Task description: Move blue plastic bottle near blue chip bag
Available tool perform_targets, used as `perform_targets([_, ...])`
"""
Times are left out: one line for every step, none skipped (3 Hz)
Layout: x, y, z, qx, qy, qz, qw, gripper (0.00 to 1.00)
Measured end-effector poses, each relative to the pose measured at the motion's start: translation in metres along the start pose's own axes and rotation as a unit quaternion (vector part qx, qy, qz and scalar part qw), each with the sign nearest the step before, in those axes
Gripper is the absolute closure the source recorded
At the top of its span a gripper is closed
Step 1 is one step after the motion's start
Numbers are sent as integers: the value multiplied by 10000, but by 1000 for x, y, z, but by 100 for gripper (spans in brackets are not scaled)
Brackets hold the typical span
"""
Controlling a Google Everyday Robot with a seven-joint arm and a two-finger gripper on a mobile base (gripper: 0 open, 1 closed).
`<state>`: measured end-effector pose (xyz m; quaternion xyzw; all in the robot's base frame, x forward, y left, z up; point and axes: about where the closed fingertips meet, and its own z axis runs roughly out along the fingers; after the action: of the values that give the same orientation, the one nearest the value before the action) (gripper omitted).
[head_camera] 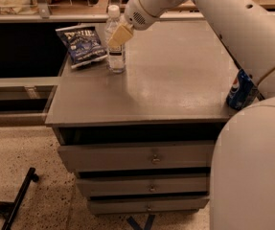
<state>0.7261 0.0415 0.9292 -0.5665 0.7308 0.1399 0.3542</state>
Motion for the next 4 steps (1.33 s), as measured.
perform_targets([-2, 0, 11, -36, 19, 62, 10000, 66])
perform_targets([-3, 1, 16, -53, 49, 79, 9999, 42])
perform_targets([-2, 2, 19, -78, 55, 77, 9999, 19])
perform_targets([-2, 3, 22, -102, 62, 75, 9999, 0])
